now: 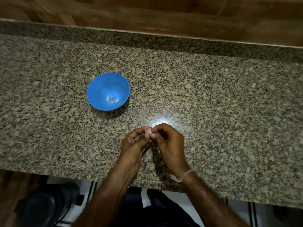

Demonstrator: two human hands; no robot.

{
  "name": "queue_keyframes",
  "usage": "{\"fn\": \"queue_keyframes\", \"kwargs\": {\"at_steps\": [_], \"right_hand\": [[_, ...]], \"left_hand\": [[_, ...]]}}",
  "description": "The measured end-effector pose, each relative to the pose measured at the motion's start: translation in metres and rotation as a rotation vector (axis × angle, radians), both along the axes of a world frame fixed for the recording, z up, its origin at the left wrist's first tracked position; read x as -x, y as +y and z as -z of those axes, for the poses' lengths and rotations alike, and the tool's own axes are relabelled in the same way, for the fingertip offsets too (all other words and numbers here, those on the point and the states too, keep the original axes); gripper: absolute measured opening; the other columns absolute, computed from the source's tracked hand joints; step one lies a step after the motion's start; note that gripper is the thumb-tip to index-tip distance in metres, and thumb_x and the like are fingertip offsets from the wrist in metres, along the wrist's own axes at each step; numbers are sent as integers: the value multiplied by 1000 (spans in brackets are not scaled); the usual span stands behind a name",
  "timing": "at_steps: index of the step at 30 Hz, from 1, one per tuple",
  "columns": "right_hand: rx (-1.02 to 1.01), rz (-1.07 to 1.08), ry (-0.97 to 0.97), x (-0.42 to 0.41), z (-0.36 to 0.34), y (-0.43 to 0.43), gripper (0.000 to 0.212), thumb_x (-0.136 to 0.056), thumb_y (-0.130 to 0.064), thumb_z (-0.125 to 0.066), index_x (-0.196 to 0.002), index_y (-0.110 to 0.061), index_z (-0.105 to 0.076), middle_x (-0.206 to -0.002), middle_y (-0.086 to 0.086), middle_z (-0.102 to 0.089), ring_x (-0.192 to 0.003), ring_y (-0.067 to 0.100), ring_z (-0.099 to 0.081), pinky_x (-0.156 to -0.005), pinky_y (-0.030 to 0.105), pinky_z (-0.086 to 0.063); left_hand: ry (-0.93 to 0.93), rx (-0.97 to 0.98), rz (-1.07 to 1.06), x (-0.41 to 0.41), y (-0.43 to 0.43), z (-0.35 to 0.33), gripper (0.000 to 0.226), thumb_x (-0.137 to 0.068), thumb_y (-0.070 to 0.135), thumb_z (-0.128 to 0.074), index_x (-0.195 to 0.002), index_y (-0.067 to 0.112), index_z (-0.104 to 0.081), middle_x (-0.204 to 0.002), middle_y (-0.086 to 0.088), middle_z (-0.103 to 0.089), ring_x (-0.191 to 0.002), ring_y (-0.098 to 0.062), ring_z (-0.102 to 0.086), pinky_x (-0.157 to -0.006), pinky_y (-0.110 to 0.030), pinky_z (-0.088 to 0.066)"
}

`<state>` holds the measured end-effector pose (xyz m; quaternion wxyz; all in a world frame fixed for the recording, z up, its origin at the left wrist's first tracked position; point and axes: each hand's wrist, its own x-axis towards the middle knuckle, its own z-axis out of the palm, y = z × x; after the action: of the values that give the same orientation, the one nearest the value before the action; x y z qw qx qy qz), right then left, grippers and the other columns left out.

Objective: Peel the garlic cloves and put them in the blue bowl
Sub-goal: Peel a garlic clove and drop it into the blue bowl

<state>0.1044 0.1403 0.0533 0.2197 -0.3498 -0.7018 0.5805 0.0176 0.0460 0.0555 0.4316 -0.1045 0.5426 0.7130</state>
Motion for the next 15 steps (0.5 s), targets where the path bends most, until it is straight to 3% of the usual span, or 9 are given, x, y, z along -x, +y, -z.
{"fn": "queue_keyframes", "kwargs": {"at_steps": [8, 12, 15], "right_hand": [[75, -34, -83, -1, 4, 2, 15, -91, 1, -76, -91, -15, -74, -85, -2, -74, -83, 15, -71, -74, 23, -59], [96, -30, -146, 1, 10, 4, 15, -90, 1, -76, -89, -14, -73, -83, 0, -74, -82, 14, -69, -70, 18, -55], [98, -15, -177, 4, 13, 3, 15, -89, 1, -77, -88, -13, -73, -82, -1, -74, -79, 9, -68, -68, 13, -52]], "left_hand": [[35, 57, -33, -6, -1, 9, 24, -90, -4, -67, -112, 6, -70, -106, -21, -77, -101, -28, -75, -95, -40, -59], [48, 94, -31, -8, 1, 15, 22, -91, -4, -68, -108, 9, -72, -97, -16, -78, -94, -24, -75, -89, -34, -60], [48, 117, -34, -8, 1, 21, 21, -90, -3, -69, -107, 9, -72, -101, -20, -77, -99, -28, -74, -93, -38, -58]]}}
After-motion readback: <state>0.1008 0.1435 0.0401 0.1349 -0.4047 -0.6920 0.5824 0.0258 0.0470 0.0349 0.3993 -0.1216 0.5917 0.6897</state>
